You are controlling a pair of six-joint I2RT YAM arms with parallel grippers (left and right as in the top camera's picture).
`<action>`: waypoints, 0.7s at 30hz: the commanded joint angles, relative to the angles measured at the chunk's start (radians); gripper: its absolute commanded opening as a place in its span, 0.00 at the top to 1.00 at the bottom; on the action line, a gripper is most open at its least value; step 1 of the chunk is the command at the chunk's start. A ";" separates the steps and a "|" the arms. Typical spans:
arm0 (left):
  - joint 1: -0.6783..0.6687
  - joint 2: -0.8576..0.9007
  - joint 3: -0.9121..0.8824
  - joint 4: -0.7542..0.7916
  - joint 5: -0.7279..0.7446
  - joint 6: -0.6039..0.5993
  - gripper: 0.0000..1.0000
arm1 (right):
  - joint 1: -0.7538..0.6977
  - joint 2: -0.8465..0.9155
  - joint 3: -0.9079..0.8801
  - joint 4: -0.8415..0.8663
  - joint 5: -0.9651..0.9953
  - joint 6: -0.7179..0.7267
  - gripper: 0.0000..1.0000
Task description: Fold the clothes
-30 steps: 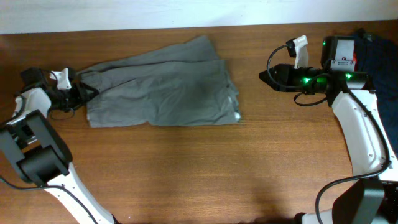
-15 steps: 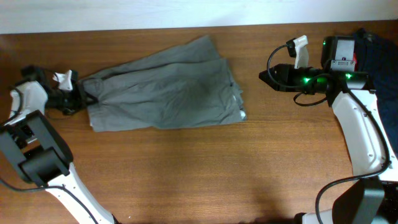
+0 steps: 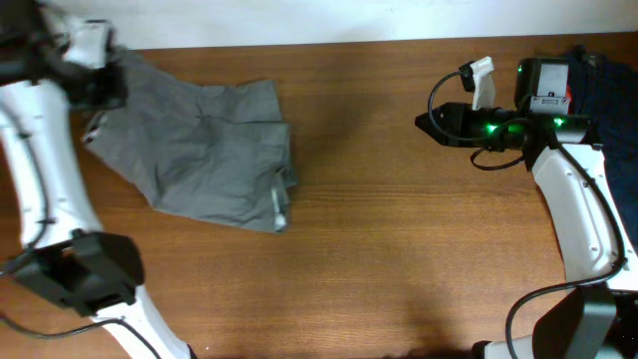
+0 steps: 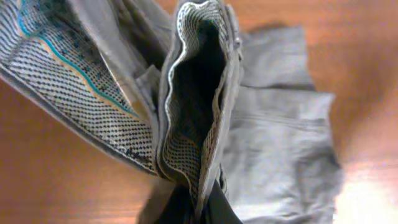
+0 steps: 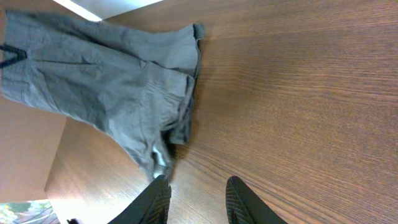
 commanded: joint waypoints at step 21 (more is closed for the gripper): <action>-0.417 0.248 0.003 -0.001 -0.198 -0.069 0.74 | -0.003 -0.031 -0.002 0.003 -0.027 0.004 0.66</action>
